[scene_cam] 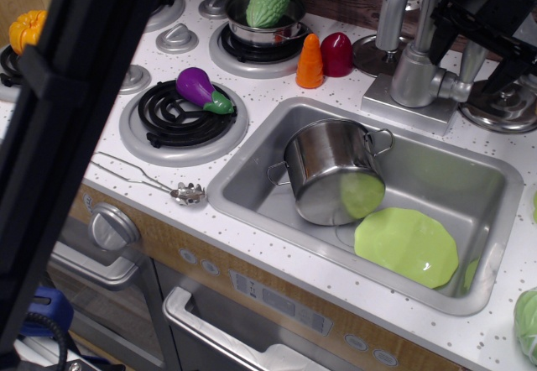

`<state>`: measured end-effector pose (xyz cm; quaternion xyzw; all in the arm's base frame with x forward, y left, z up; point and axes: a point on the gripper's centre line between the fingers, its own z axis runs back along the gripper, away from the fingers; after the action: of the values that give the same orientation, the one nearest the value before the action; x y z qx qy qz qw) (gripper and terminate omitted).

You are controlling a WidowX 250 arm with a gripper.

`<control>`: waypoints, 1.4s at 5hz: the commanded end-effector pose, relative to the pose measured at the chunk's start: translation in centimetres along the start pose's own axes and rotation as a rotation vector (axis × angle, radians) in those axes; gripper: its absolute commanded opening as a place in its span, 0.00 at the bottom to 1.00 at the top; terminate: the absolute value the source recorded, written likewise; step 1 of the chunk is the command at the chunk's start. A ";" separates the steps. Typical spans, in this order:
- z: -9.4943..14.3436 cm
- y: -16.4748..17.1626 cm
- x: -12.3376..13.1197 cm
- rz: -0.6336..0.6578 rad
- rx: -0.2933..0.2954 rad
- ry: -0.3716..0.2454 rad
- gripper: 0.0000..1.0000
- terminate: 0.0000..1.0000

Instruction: Turn lever vertical to front

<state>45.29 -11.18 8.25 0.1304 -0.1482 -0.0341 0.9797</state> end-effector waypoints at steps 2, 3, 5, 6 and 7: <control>2.8 1.4 2.6 0.006 -0.057 -0.152 1.00 0.00; 2.3 1.6 3.2 -0.007 -0.072 -0.160 1.00 0.00; 1.9 1.7 4.5 -0.027 -0.104 -0.159 1.00 0.00; 1.8 1.3 4.3 0.009 -0.125 -0.142 0.00 0.00; 1.9 0.8 3.6 0.048 -0.148 -0.111 0.00 0.00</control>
<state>47.57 -11.79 8.57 0.0579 -0.1759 -0.0382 0.9820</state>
